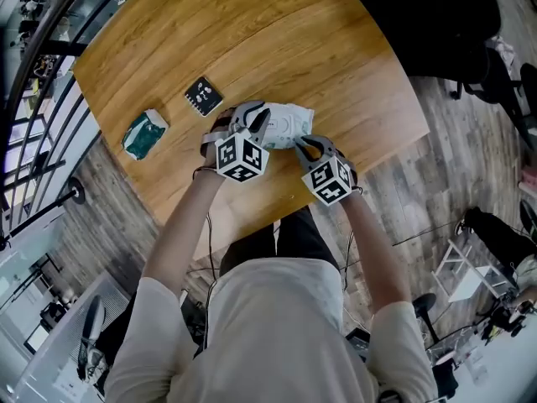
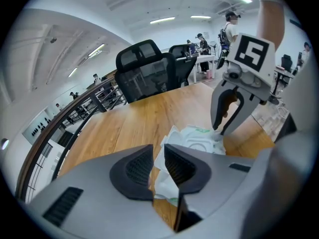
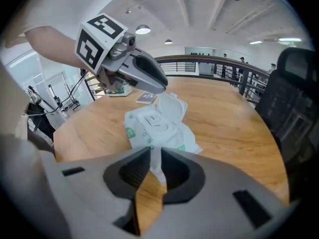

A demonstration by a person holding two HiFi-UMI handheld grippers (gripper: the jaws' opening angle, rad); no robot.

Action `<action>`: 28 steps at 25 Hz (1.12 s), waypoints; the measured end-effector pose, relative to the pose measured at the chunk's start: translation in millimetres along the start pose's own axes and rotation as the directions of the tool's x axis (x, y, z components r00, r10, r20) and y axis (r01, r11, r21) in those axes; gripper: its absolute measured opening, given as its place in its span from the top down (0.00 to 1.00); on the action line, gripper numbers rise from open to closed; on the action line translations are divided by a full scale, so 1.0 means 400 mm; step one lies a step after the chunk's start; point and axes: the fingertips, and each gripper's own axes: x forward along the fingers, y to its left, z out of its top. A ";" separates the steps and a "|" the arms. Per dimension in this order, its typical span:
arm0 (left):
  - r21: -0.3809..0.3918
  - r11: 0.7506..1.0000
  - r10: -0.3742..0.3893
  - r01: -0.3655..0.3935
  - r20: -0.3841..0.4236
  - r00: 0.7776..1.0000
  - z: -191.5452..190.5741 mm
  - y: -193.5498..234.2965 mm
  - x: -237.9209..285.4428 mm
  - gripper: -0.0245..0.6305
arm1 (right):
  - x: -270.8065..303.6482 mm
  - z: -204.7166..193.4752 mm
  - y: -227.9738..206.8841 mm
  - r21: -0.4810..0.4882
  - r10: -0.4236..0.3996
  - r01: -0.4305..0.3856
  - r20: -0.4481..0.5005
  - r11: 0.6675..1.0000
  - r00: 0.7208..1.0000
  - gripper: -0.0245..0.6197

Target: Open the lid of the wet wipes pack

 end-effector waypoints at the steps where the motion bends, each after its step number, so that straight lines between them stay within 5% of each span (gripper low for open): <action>1: 0.001 1.000 0.007 -0.007 0.000 1.000 0.002 0.000 -0.017 0.86 | -0.013 0.008 0.000 -0.003 -0.003 0.003 0.005 1.000 1.000 0.88; 7: -0.021 0.998 0.052 -0.052 0.005 0.999 0.008 -0.007 -0.131 0.86 | -0.094 0.057 0.007 -0.007 -0.042 0.042 0.032 0.999 0.999 0.88; 13: -0.134 0.985 0.119 -0.112 0.042 0.992 0.022 0.004 -0.271 0.89 | -0.190 0.124 0.010 0.002 -0.112 0.112 0.050 0.994 0.992 0.88; 21: -0.382 0.914 0.205 -0.140 0.136 0.969 0.020 0.020 -0.515 0.93 | -0.358 0.221 0.062 0.055 -0.214 0.208 0.121 0.977 0.969 0.88; 28: -0.481 0.872 0.228 -0.094 0.229 0.946 0.047 0.028 -0.687 0.94 | -0.487 0.301 0.114 0.127 -0.286 0.267 0.167 0.955 0.944 0.90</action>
